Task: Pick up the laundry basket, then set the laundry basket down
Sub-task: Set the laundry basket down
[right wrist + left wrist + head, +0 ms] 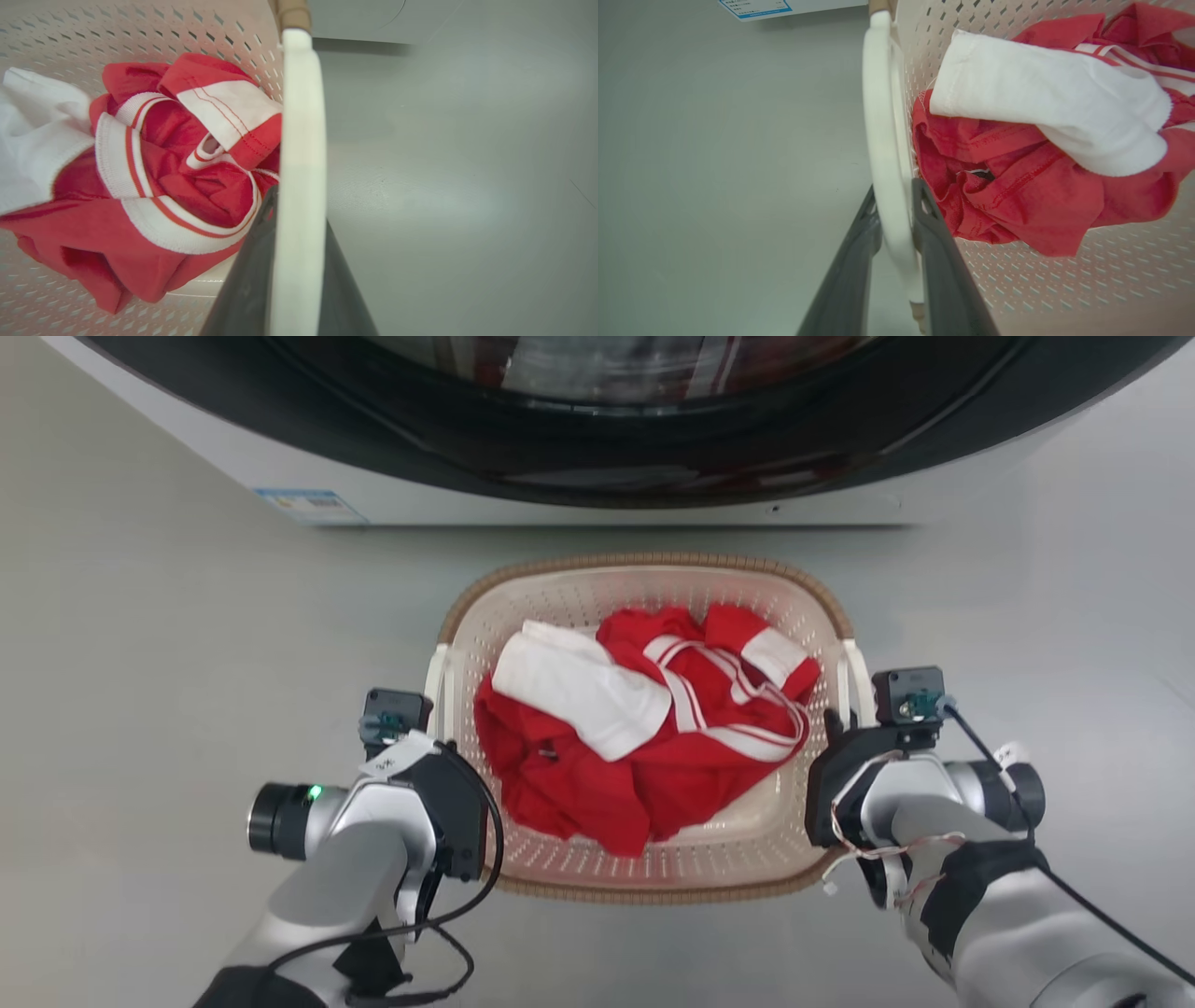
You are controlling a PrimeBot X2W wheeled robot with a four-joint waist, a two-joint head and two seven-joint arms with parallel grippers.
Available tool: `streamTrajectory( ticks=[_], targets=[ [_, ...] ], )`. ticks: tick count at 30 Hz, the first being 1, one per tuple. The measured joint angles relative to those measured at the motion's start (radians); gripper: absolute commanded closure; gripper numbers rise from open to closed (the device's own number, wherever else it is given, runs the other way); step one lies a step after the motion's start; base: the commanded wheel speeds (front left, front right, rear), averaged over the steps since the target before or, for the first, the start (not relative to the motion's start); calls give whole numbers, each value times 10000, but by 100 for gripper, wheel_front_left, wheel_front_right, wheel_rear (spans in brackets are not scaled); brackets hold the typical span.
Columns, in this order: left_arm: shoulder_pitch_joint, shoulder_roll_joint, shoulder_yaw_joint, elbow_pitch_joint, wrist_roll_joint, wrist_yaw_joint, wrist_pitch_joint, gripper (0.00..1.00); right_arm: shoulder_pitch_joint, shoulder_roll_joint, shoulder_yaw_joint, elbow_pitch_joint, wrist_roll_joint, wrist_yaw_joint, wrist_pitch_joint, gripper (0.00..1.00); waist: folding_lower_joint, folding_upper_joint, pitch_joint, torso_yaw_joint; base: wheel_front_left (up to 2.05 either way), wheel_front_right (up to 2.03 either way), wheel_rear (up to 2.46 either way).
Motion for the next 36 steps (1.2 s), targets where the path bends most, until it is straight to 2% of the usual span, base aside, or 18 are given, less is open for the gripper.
streamTrajectory(
  ticks=[9, 15, 28, 34, 35, 36],
  targets=[
    [-991, 35, -84, -270, 13, 92, -142, 100, -1121, -71, -105, 353, -178, 15, -318, 100, 0, 0, 1328, 212, 0, 0, 0],
    [-1120, 10, -194, -272, 13, 94, -240, 100, -1254, -65, -102, 577, -224, 42, -527, 100, -1, 0, 2005, 372, 0, 0, 0],
    [-1635, -79, -211, 75, 15, 100, -612, 100, -1620, -42, -104, 688, -357, 44, -876, 100, -3, -1, 2397, 541, 0, 0, 0],
    [-1722, -117, -257, 203, 31, 100, -800, 100, -1624, -35, -94, 744, -372, 44, -966, 82, -3, -2, 2470, 558, 0, 0, 0],
    [-1730, -119, -263, 228, 31, 100, -869, 100, -1623, -35, -81, 763, -387, 44, -968, 76, -3, -2, 2479, 565, 0, 0, 0],
    [-1747, -125, -267, 242, 31, 100, -878, 100, -1623, -31, -71, 780, -412, 44, -970, 65, -3, -2, 2487, 571, 0, 0, 0]
  ],
)
